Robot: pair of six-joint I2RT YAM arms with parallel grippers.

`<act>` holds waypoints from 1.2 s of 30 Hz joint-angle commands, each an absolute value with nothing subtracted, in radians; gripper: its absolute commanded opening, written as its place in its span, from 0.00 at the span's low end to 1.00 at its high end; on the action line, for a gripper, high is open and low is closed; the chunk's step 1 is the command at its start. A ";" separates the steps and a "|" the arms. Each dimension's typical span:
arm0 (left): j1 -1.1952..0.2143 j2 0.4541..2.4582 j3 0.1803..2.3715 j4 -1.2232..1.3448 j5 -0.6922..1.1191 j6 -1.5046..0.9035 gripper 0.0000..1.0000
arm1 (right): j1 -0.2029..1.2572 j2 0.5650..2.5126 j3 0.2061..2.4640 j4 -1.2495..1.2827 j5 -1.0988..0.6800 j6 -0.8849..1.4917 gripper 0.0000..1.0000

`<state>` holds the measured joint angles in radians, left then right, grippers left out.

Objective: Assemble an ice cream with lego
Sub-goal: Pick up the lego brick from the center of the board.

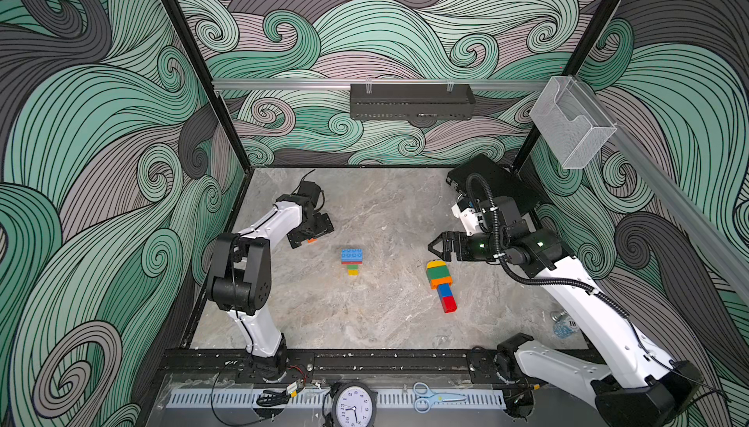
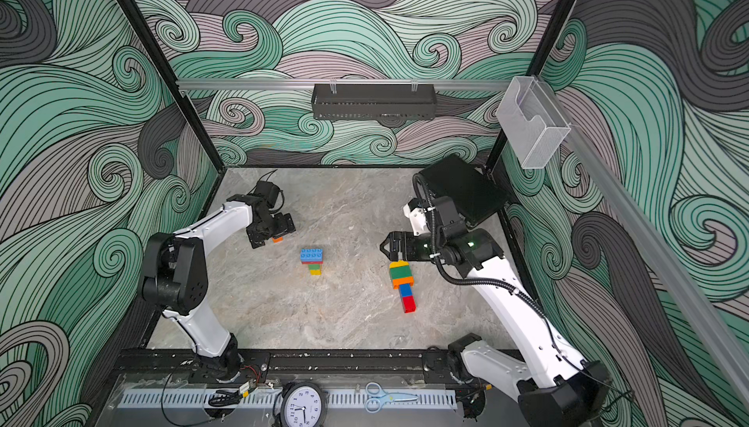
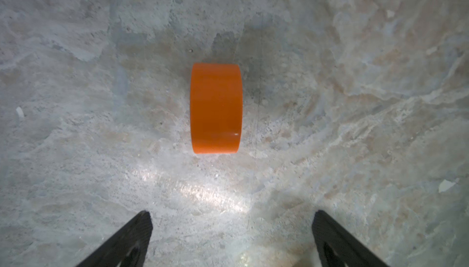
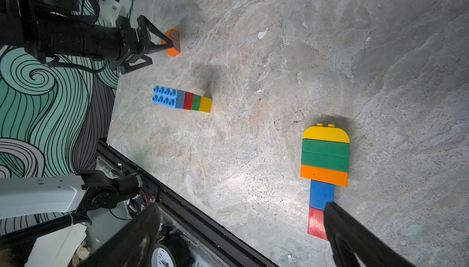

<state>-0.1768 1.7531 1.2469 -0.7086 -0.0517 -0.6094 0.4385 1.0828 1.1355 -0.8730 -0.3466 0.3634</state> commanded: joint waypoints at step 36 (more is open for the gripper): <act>-0.126 1.942 1.392 -0.724 -0.124 -0.514 0.44 | 0.440 1.083 1.175 -0.893 -0.328 0.354 0.99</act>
